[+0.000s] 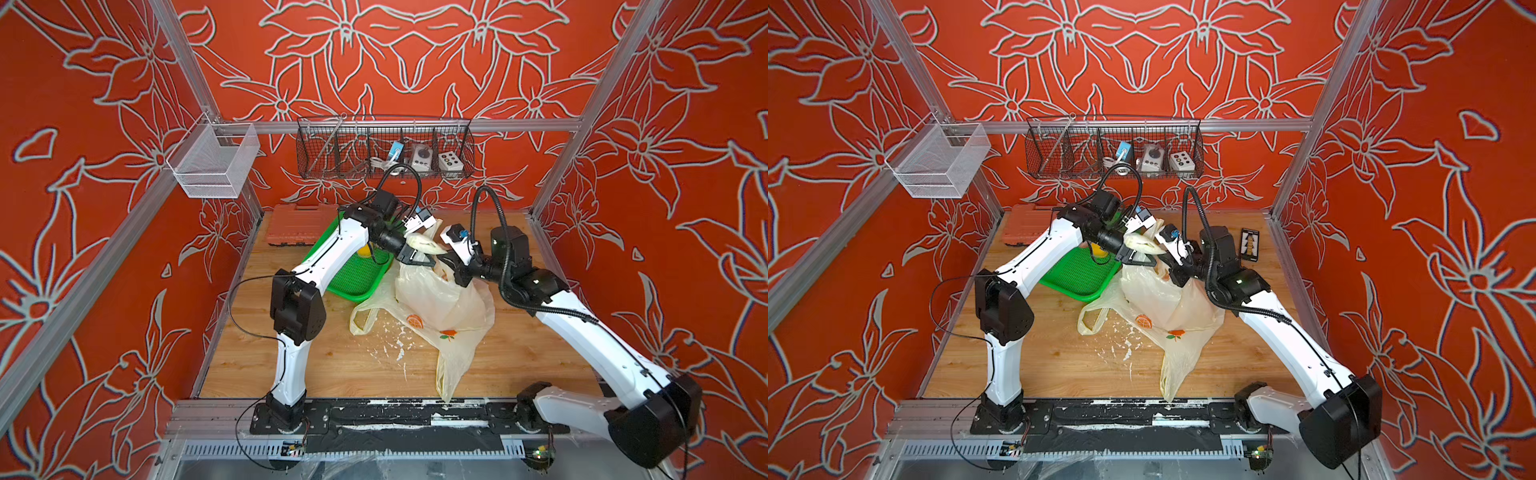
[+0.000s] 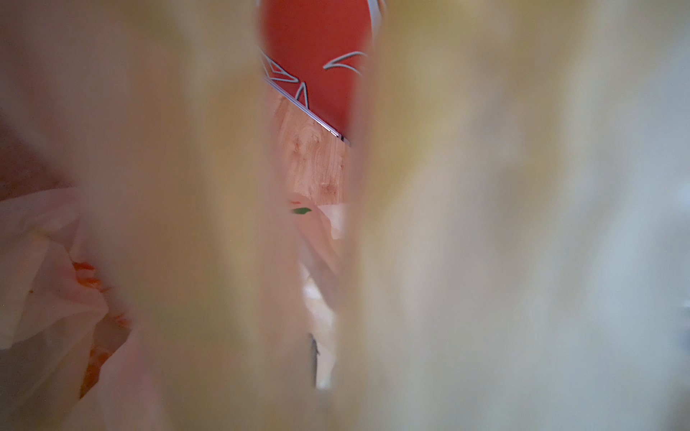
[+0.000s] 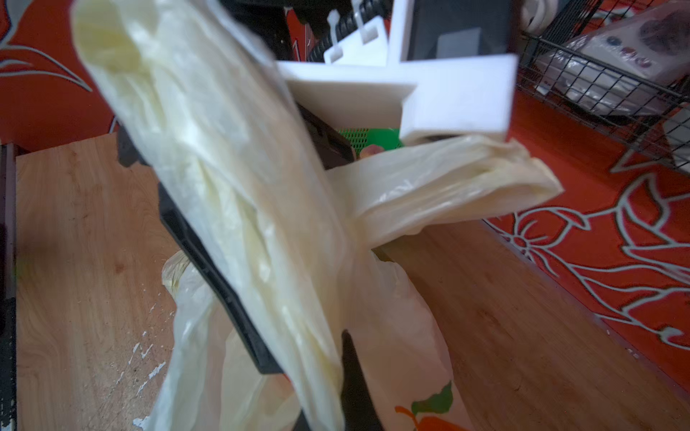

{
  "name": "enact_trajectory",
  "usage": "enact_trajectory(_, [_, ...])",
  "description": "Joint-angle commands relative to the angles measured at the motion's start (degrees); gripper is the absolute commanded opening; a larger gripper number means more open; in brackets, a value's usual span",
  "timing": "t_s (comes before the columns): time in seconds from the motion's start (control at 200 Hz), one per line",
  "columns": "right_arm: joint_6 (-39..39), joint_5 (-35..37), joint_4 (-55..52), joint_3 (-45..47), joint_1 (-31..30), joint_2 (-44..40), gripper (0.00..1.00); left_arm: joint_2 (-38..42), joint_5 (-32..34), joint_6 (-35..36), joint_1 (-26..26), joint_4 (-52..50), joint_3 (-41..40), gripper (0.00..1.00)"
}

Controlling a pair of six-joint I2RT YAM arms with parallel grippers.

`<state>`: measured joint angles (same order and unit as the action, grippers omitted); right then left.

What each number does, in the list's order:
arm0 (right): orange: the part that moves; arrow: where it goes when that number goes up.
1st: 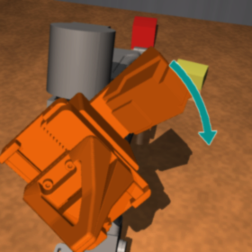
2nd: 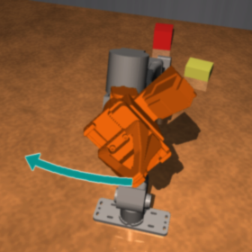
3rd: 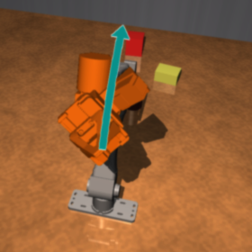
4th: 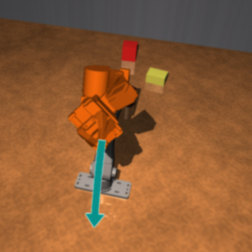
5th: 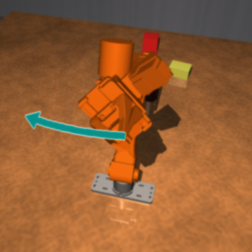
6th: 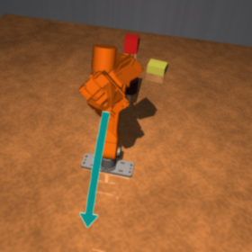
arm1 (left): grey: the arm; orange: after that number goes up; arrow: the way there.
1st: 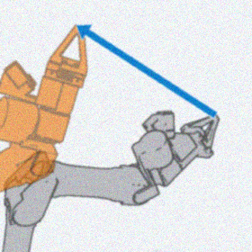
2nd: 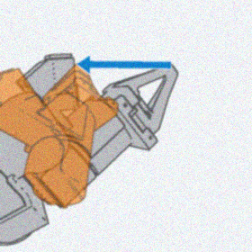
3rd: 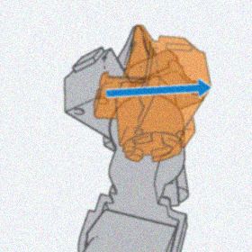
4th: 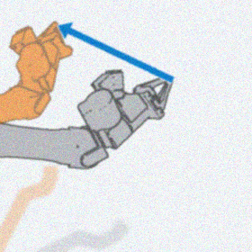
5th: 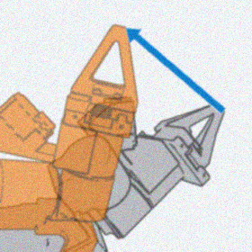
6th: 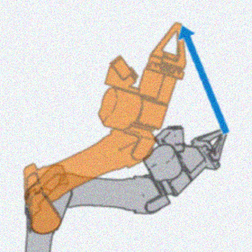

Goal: Place the peach into a plastic bag & tie a knot
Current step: Cross the plastic bag with the plastic bag.

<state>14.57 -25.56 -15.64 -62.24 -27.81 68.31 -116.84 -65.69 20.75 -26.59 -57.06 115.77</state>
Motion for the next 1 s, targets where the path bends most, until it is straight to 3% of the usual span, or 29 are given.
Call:
enact_trajectory(0.0, [3.18, -0.53, -2.35, -2.73, -0.49, 0.8, 0.0, 4.07, -3.27, 5.29, -0.13, 0.31, -2.75, 0.42])
enact_trajectory(0.235, [2.49, -1.51, -3.86, -4.03, -0.88, 1.38, 0.0, 10.73, -3.56, 0.7, 0.28, 13.55, -11.69, 0.76])
enact_trajectory(0.48, [2.7, -3.0, -7.07, -6.29, -2.08, 2.69, 0.0, 12.97, -3.8, -6.11, 0.49, 22.64, -14.77, 0.85])
enact_trajectory(0.736, [2.93, -2.95, -9.95, -8.18, -4.68, 4.52, 0.0, 11.78, -4.03, -9.04, 0.14, 25.22, -14.58, 0.82])
enact_trajectory(0.996, [-2.22, -2.88, -11.22, -11.25, -4.74, 6.13, 0.0, 12.52, -6.01, -6.9, -0.07, 29.43, -17.61, 0.54])
